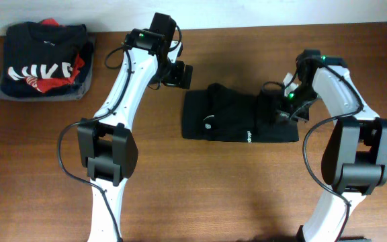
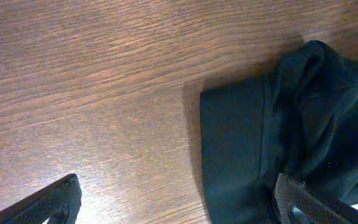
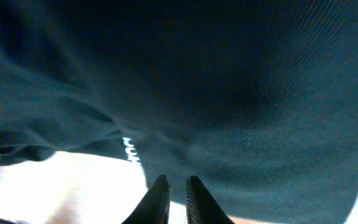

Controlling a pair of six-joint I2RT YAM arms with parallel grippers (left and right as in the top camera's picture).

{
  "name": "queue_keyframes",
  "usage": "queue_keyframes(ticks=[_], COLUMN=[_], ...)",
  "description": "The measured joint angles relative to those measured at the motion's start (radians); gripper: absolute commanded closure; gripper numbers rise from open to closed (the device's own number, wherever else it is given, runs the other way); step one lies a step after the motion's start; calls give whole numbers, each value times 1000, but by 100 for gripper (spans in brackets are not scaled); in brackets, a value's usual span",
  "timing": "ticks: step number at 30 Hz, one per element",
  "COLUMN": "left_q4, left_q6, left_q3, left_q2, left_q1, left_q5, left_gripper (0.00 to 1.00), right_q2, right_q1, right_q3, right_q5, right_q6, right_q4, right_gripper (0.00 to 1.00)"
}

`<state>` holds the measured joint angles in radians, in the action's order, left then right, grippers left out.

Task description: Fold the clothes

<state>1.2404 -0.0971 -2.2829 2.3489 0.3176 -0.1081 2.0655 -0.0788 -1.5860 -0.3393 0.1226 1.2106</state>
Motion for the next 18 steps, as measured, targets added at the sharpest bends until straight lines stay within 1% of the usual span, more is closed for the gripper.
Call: queue_keyframes(ticks=[3,7,11,14,18], left_q4=[0,0,0,0,0], left_q6=[0,0,0,0,0], left_q3=[0,0,0,0,0], left_q2=[0,0,0,0,0], left_q1=[0,0,0,0,0], left_q5=[0,0,0,0,0], left_gripper=[1,1,1,1,1], right_q2=[0,0,0,0,0], right_q1=[0,0,0,0,0], right_q3=[52,87,82,51,-68], right_q5=[-10,-18,-22,-22,-23], right_q6=[-1,-4,10,13,15], right_q4=[-39,-73,-83,-72,-89], right_gripper=[86,96,96,96,96])
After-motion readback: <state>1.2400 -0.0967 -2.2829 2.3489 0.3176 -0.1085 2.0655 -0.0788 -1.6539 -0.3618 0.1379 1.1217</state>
